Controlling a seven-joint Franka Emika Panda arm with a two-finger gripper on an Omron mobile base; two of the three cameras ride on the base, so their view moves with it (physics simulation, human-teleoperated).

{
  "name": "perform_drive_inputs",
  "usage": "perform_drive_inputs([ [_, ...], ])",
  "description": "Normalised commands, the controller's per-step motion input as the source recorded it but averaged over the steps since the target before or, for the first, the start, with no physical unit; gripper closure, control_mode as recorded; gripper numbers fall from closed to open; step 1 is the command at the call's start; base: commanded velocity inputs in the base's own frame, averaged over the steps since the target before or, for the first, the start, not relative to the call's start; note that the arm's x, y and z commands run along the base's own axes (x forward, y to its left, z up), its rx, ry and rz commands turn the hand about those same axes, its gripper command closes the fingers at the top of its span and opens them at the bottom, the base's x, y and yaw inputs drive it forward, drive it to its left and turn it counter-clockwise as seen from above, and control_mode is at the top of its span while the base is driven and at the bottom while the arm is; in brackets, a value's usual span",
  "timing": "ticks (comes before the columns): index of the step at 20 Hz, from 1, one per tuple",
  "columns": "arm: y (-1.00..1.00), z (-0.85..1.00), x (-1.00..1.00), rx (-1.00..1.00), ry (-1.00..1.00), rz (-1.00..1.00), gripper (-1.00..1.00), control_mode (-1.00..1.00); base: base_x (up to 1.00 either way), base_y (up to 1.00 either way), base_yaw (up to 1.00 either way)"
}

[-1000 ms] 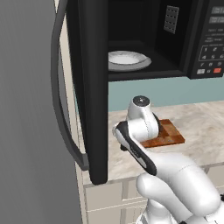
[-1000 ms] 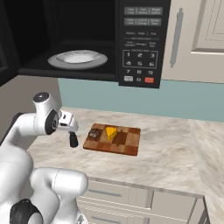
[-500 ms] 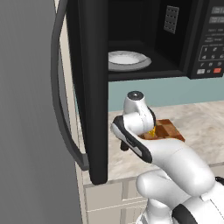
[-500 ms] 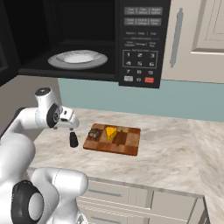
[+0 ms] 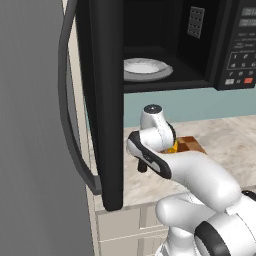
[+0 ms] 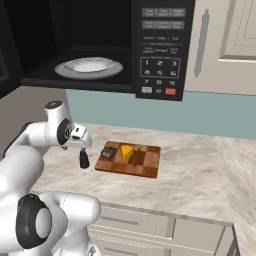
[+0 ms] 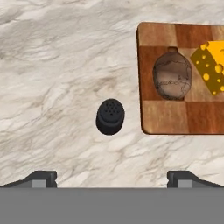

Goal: Retrieve the reheated potato from the microwave, then place the potato, cheese, and condiment on the cutting board.

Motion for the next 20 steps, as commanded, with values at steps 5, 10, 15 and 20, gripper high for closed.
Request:
perform_drive_inputs([
  [5, 0.0, -0.24, 0.19, 0.0, 0.0, 0.0, -1.0, -1.0, 0.0, 0.0, 0.0],
  [10, -0.03, -0.11, 0.2, 0.0, 0.0, 0.0, -1.0, -1.0, 0.0, 0.0, 0.0],
  [15, 0.0, -0.04, 0.13, 0.01, 0.0, 0.0, -1.0, -1.0, 0.0, 0.0, 0.0],
  [20, 0.0, -0.08, 0.09, 0.03, 0.0, 0.0, -1.0, -1.0, 0.0, 0.0, 0.0],
])
